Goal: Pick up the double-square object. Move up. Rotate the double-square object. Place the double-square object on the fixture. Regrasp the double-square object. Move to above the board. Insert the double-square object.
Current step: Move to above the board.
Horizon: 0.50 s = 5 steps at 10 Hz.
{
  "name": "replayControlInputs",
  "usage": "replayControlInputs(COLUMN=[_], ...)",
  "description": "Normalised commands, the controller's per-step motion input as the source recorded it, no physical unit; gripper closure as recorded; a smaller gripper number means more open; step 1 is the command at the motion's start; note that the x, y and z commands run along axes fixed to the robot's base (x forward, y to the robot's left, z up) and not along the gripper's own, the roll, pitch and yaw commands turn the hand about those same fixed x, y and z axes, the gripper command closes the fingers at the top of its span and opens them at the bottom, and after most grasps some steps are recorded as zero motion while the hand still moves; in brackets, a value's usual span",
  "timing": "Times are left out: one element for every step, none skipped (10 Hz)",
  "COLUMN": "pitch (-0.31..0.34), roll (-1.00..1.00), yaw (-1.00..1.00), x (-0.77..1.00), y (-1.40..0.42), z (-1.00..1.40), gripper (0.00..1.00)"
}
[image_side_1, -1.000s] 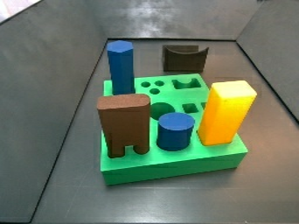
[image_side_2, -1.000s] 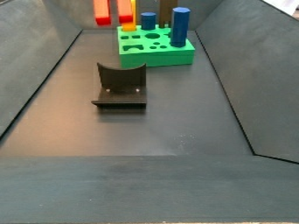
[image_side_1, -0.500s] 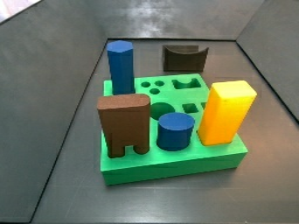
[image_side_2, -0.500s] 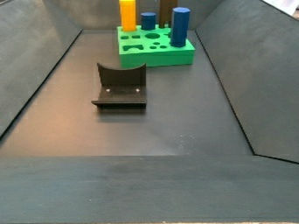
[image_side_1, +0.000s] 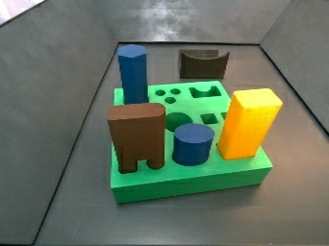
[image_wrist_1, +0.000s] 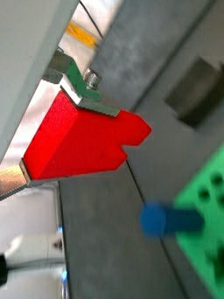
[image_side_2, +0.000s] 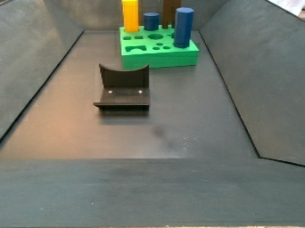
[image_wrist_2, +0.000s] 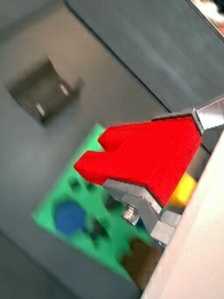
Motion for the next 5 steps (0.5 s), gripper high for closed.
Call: replayControlInputs(pitch=[-0.083, -0.079, -0.053, -0.027, -0.014], roll=[-1.0, -1.0, -0.79, -0.57, -0.32], yaw=[-0.16, -0.15, -0.11, -0.07, -0.03], x=[-0.54, -0.3, -0.11, -0.05, -0.03], y=[-0.71, -0.33, -0.05, 0.01, -0.01], z=[0.23, 0.11, 0.01, 0.0, 0.01], gripper=[1.0, 1.0, 1.0, 1.0, 1.0])
